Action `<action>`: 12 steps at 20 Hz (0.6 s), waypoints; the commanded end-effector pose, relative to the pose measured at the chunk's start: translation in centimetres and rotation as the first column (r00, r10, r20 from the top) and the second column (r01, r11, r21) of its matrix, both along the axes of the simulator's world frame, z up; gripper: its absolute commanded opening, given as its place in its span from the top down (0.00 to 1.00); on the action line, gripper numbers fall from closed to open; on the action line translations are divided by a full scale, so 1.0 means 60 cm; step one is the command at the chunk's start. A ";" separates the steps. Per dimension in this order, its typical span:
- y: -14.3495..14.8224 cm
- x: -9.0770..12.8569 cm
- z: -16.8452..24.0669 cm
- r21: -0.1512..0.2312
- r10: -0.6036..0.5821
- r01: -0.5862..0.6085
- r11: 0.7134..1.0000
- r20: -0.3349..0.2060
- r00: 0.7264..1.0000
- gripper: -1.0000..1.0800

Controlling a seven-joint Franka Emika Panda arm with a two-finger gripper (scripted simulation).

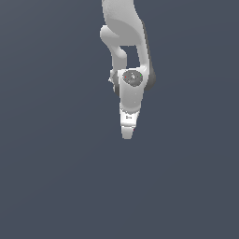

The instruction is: Pick up the object and move it to a goal position.

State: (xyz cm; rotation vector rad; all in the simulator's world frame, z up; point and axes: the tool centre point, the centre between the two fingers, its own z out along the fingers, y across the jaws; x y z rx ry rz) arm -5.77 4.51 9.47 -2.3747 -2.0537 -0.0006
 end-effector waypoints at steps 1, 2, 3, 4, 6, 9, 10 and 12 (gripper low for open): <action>-0.007 0.018 0.038 0.001 0.001 -0.001 1.000 0.000 1.000 1.00; -0.010 0.026 0.054 0.002 0.001 -0.001 1.000 0.000 1.000 1.00; -0.014 0.033 0.069 0.002 0.001 -0.001 1.000 0.000 1.000 1.00; -0.017 0.041 0.085 0.003 0.001 -0.001 1.000 0.000 1.000 1.00; -0.023 0.056 0.116 0.003 0.001 -0.001 1.000 0.000 1.000 1.00; -0.033 0.080 0.162 0.003 0.001 -0.001 1.000 0.000 1.000 1.00; -0.036 0.087 0.177 0.003 0.001 -0.001 1.000 0.000 1.000 1.00; -0.042 0.103 0.207 0.003 0.001 -0.001 1.000 0.000 1.000 1.00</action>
